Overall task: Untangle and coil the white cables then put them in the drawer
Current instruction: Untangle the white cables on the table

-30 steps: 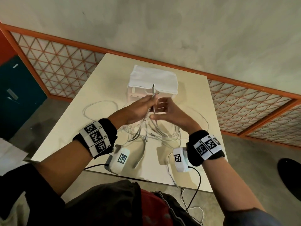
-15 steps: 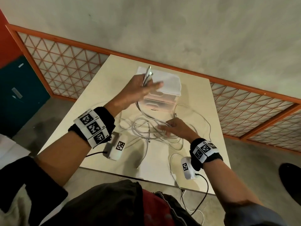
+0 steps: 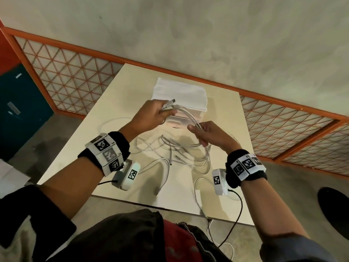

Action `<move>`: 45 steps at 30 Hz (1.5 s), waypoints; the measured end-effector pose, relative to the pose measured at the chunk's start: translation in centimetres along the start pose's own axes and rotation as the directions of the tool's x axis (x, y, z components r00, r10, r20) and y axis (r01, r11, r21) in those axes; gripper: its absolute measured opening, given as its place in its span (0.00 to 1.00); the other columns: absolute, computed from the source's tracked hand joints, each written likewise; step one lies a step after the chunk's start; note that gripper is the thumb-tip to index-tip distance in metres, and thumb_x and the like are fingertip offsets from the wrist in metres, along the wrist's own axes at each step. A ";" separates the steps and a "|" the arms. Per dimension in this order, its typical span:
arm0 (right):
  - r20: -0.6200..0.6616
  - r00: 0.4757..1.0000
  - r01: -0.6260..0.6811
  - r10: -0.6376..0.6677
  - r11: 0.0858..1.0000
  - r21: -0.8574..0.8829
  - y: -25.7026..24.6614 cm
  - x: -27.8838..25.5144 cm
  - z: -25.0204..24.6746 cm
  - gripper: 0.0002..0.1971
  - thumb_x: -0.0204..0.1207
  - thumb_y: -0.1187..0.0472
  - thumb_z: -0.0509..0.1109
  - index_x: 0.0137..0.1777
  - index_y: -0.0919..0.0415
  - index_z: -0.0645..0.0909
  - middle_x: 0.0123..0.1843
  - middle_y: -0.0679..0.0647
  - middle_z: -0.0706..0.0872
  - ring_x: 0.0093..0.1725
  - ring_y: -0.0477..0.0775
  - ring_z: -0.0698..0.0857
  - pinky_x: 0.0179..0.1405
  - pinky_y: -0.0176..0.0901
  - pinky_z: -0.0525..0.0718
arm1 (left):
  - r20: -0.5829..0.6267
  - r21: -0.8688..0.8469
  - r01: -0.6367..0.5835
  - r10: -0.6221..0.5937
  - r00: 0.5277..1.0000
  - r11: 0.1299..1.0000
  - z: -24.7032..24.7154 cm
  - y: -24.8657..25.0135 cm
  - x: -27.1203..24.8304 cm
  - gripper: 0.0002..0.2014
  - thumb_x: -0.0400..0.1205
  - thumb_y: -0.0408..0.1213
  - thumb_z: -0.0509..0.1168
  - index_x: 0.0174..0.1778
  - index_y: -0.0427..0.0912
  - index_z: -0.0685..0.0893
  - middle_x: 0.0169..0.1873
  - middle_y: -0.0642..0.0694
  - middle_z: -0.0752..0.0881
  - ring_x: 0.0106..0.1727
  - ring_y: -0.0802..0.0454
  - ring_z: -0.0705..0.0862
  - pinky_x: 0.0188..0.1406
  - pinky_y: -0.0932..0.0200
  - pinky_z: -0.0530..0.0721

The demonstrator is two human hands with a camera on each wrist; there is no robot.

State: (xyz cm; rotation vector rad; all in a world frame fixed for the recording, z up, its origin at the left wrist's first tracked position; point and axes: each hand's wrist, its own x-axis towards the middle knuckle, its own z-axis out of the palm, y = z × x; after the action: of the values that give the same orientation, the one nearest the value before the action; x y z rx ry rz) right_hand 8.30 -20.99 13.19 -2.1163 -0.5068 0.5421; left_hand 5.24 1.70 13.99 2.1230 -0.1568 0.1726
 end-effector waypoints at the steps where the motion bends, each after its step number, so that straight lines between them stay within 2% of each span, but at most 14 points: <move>1: 0.011 1.000 -0.016 0.016 1.000 -0.008 0.3 0.0 0.3 0.30 0.80 0.38 0.61 0.24 0.61 0.72 0.18 0.54 0.77 0.24 0.53 0.75 0.41 0.42 0.77 | -0.038 -0.011 -0.014 0.014 0.999 1.000 0.2 -0.1 0.0 0.11 0.80 0.44 0.67 0.34 0.45 0.82 0.20 0.52 0.75 0.21 0.61 0.72 0.29 0.62 0.70; 3: 0.018 0.998 -0.054 0.054 0.999 -0.004 0.7 0.2 0.8 0.38 0.81 0.33 0.48 0.26 0.67 0.72 0.23 0.60 0.81 0.30 0.53 0.79 0.50 0.42 0.76 | -0.135 -0.002 -0.038 0.037 0.990 0.999 0.7 -0.3 -0.4 0.12 0.81 0.43 0.67 0.30 0.52 0.77 0.20 0.53 0.73 0.21 0.62 0.72 0.29 0.64 0.69; 5: 0.009 0.995 -0.101 0.101 0.995 0.025 1.3 0.3 0.6 0.41 0.80 0.30 0.40 0.25 0.66 0.68 0.30 0.64 0.87 0.35 0.52 0.83 0.56 0.44 0.74 | -0.254 -0.033 -0.062 0.052 0.966 0.997 0.9 -0.5 -0.6 0.10 0.82 0.41 0.66 0.34 0.46 0.83 0.20 0.50 0.75 0.22 0.60 0.73 0.27 0.71 0.67; 10: -0.002 0.983 -0.184 0.184 0.982 0.044 2.5 0.6 -0.1 0.36 0.83 0.35 0.42 0.21 0.60 0.63 0.34 0.61 0.91 0.53 0.43 0.88 0.60 0.35 0.68 | -0.445 -0.150 -0.120 0.041 0.895 0.981 0.8 0.0 -0.4 0.12 0.82 0.42 0.64 0.47 0.36 0.86 0.23 0.43 0.77 0.20 0.59 0.72 0.25 0.68 0.70; 13: -0.111 0.985 -0.117 0.134 0.983 0.142 1.9 0.5 -0.7 0.34 0.86 0.45 0.51 0.19 0.63 0.66 0.22 0.65 0.80 0.36 0.51 0.90 0.45 0.34 0.75 | -0.536 -0.095 -0.087 0.023 0.844 0.992 1.0 -0.4 -0.3 0.14 0.83 0.43 0.63 0.44 0.34 0.86 0.20 0.47 0.76 0.22 0.58 0.74 0.27 0.64 0.70; 15: -0.244 0.967 -0.037 0.077 0.986 0.163 1.4 0.6 -1.6 0.31 0.85 0.47 0.56 0.21 0.63 0.68 0.17 0.57 0.70 0.20 0.52 0.79 0.34 0.40 0.76 | -0.547 -0.047 0.027 -0.049 0.836 0.999 0.9 -1.5 -0.2 0.17 0.83 0.46 0.63 0.44 0.34 0.86 0.26 0.39 0.82 0.30 0.46 0.79 0.32 0.57 0.70; 18: -0.399 0.917 0.037 -0.002 0.996 0.078 0.2 0.9 -3.0 0.24 0.84 0.50 0.62 0.27 0.60 0.74 0.19 0.49 0.66 0.17 0.43 0.65 0.21 0.35 0.66 | -0.363 0.078 0.329 -0.280 0.889 0.941 0.6 -3.7 -0.1 0.16 0.80 0.46 0.67 0.40 0.34 0.85 0.34 0.32 0.85 0.41 0.37 0.84 0.37 0.56 0.72; 21: -0.438 0.887 0.048 -0.148 0.972 -0.231 -1.0 1.4 -4.1 0.19 0.80 0.53 0.67 0.30 0.61 0.84 0.21 0.50 0.71 0.19 0.46 0.66 0.20 0.30 0.63 | -0.068 0.060 0.462 -0.458 0.887 0.885 1.2 -5.0 -0.6 0.18 0.69 0.42 0.79 0.48 0.35 0.86 0.31 0.43 0.82 0.42 0.43 0.83 0.38 0.59 0.73; 25: -0.278 0.956 -0.025 -0.096 0.915 -0.402 -1.0 2.0 -3.9 0.14 0.76 0.55 0.72 0.33 0.62 0.89 0.15 0.45 0.73 0.18 0.41 0.73 0.20 0.28 0.67 | -0.086 -0.181 0.258 -0.277 0.957 0.949 2.6 -3.9 -1.1 0.19 0.71 0.43 0.76 0.54 0.39 0.83 0.28 0.49 0.76 0.26 0.61 0.72 0.31 0.65 0.69; 29: -0.088 0.993 0.046 -0.085 0.924 -0.379 -1.9 1.9 -2.0 0.17 0.80 0.54 0.68 0.34 0.63 0.89 0.18 0.43 0.75 0.22 0.44 0.71 0.23 0.29 0.66 | 0.128 -0.365 0.119 -0.077 0.989 0.923 4.6 -1.2 -1.4 0.22 0.76 0.35 0.72 0.66 0.42 0.78 0.50 0.49 0.83 0.45 0.64 0.81 0.49 0.73 0.77; 33: -0.045 0.991 0.112 -0.125 0.967 -0.227 -3.3 1.6 -1.4 0.24 0.86 0.50 0.58 0.29 0.60 0.76 0.23 0.46 0.69 0.19 0.40 0.66 0.25 0.32 0.63 | 0.254 -0.297 0.079 -0.001 0.967 0.952 6.0 -0.2 -1.5 0.06 0.83 0.31 0.63 0.47 0.34 0.84 0.40 0.45 0.83 0.38 0.69 0.80 0.46 0.73 0.74; 38: -0.136 0.986 0.105 -0.099 0.994 0.040 -2.0 0.5 -2.5 0.21 0.83 0.46 0.60 0.41 0.62 0.83 0.24 0.49 0.69 0.24 0.46 0.68 0.25 0.32 0.69 | -0.180 -0.209 0.009 -0.047 0.983 0.978 4.1 -0.3 0.2 0.16 0.85 0.39 0.59 0.29 0.52 0.76 0.28 0.57 0.78 0.27 0.75 0.77 0.36 0.63 0.72; 42: -0.127 0.992 -0.002 0.007 0.999 0.035 1.0 -0.3 -2.3 0.25 0.82 0.40 0.59 0.36 0.62 0.80 0.23 0.49 0.69 0.24 0.47 0.68 0.27 0.34 0.68 | -0.442 -0.307 0.033 -0.173 0.880 0.951 1.5 -0.2 1.4 0.16 0.86 0.44 0.56 0.37 0.42 0.81 0.22 0.52 0.72 0.21 0.64 0.71 0.27 0.61 0.69; 45: -0.160 0.984 -0.076 0.079 0.997 0.028 2.9 -1.1 -2.3 0.28 0.83 0.40 0.55 0.31 0.62 0.73 0.23 0.47 0.69 0.24 0.45 0.67 0.29 0.33 0.67 | -0.576 -0.281 0.051 -0.211 0.789 0.958 -0.1 -1.2 1.9 0.19 0.86 0.45 0.56 0.40 0.33 0.82 0.30 0.42 0.79 0.33 0.54 0.77 0.35 0.59 0.69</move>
State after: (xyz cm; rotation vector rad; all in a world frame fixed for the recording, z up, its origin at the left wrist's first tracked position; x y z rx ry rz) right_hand 9.12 -24.60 12.19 -2.1446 -0.3269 0.4130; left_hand 7.36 2.36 13.44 1.7192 0.3364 0.7003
